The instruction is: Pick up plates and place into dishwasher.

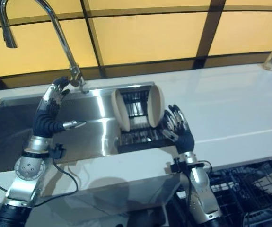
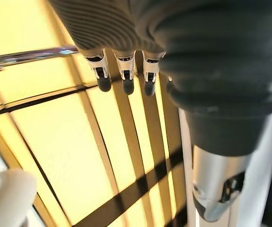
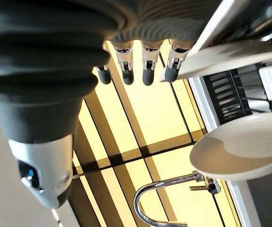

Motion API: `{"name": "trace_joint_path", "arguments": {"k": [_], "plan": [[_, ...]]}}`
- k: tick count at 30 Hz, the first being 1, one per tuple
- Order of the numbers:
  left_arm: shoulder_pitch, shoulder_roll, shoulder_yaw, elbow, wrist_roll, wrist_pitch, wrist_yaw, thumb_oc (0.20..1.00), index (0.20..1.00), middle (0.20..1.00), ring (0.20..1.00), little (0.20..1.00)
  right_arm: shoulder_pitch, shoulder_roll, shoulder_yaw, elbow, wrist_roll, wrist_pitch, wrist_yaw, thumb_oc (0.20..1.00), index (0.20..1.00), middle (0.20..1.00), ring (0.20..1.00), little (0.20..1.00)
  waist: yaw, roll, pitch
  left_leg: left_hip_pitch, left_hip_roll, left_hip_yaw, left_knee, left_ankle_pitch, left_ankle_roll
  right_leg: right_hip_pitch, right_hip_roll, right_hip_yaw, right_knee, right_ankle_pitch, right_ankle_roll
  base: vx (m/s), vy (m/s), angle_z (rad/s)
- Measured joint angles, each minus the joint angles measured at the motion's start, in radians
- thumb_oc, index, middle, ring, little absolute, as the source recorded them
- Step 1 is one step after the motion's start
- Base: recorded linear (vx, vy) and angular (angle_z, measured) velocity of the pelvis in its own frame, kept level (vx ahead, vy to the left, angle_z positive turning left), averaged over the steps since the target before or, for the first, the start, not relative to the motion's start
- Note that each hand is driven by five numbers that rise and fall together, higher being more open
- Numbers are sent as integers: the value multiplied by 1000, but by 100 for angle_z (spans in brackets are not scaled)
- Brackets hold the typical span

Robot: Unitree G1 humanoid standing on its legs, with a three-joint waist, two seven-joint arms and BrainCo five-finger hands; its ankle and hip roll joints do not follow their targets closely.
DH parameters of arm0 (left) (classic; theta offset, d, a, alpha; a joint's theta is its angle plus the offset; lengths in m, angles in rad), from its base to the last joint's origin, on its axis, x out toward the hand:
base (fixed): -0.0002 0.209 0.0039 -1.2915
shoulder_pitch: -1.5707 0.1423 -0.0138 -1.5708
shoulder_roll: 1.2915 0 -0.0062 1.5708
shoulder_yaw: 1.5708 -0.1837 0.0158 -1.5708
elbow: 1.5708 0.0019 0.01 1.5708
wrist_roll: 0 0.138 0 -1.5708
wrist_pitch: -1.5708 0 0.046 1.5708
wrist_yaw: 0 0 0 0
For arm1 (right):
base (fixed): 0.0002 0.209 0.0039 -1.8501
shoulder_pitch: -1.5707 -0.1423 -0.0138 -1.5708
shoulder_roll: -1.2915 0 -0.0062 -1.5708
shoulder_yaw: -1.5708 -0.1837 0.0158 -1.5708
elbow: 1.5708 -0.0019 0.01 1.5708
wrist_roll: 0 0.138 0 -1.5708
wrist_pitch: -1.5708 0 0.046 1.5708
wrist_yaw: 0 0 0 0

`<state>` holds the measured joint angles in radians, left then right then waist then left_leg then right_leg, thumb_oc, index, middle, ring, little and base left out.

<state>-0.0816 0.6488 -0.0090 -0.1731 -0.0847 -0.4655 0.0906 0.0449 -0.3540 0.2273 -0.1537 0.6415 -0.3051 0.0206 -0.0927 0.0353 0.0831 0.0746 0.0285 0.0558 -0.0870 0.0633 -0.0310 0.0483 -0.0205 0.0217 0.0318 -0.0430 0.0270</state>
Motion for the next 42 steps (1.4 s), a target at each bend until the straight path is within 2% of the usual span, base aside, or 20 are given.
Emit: {"name": "trace_joint_path", "arguments": {"k": [4,7,9,11,13,15,19,24,30,36,38,42], "plan": [[-88,181,-18,68,183,22,1,1000,1000,1000,1000,1000,-1,-25,-8,0,4,24,10,1000,1000,1000,1000,1000,-15,27,-14,3,1,17,0,0,1,-3,0,12,0,3,1,28,39,-8],[-217,342,-97,200,275,36,-15,1000,1000,1000,1000,1000,-3,-41,-7,2,18,33,14,1000,1000,1000,1000,1000,-28,51,-29,4,1,25,0,0,1,-2,1,15,0,6,2,33,18,-5],[-283,383,-127,249,301,51,-36,1000,1000,1000,1000,1000,-3,-56,-10,4,21,34,13,1000,1000,1000,1000,1000,-35,65,-39,5,1,29,0,0,1,-2,0,19,-2,7,3,22,15,-5],[-355,444,-189,268,334,66,-70,1000,1000,1000,1000,1000,-3,-66,-11,6,21,34,11,1000,1000,1000,1000,1000,-41,73,-43,6,2,32,0,0,1,-3,2,22,-2,9,2,31,27,-5],[-471,528,-327,315,400,66,-81,1000,1000,1000,1000,1000,-7,-73,-7,10,21,34,4,1000,1000,1000,1000,1000,-57,78,-45,7,2,34,0,0,1,-3,2,23,-2,9,3,40,23,-3],[-561,583,-418,367,427,70,-97,1000,1000,1000,1000,1000,-10,-80,-7,10,28,34,1,1000,1000,1000,1000,1000,-62,87,-44,10,2,42,0,0,1,-4,0,25,-1,11,6,50,6,-9],[-678,602,-521,389,425,79,-135,1000,1000,1000,1000,1000,-10,-93,1,10,38,34,-11,1000,1000,1000,1000,1000,-80,91,-43,15,3,50,0,0,1,-1,1,26,-1,12,6,59,-9,-4],[-679,594,-538,391,446,77,-209,1000,1000,1000,1000,1000,-10,-99,17,11,39,34,-27,1000,1000,1000,1000,1000,-92,94,-42,17,3,54,-1,0,1,-3,2,26,2,14,4,63,-18,-3],[-680,594,-599,414,466,56,-227,1000,1000,1000,1000,1000,-8,-106,17,16,41,34,-27,1000,1000,1000,1000,1000,-92,94,-42,16,2,67,-1,-2,0,-16,2,44,4,13,4,55,-18,-5],[-660,587,-599,457,554,16,-198,1000,1000,1000,1000,1000,1,-119,16,16,60,33,-22,1000,1000,1000,1000,1000,-118,93,-42,18,2,81,-1,-5,3,-18,3,57,6,16,7,48,7,-7],[-646,580,-599,467,588,9,-167,1000,1000,1000,1000,1000,4,-134,16,16,60,33,-21,1000,1000,1000,1000,1000,-137,93,-42,18,1,83,-1,-6,4,-17,3,59,6,16,8,55,6,-3],[-632,561,-609,498,665,-4,-106,1000,1000,1000,1000,1000,15,-137,13,16,61,33,-21,1000,1000,1000,1000,1000,-140,93,-42,22,5,100,-1,-6,4,-18,7,75,5,22,8,61,-6,-12]]}}
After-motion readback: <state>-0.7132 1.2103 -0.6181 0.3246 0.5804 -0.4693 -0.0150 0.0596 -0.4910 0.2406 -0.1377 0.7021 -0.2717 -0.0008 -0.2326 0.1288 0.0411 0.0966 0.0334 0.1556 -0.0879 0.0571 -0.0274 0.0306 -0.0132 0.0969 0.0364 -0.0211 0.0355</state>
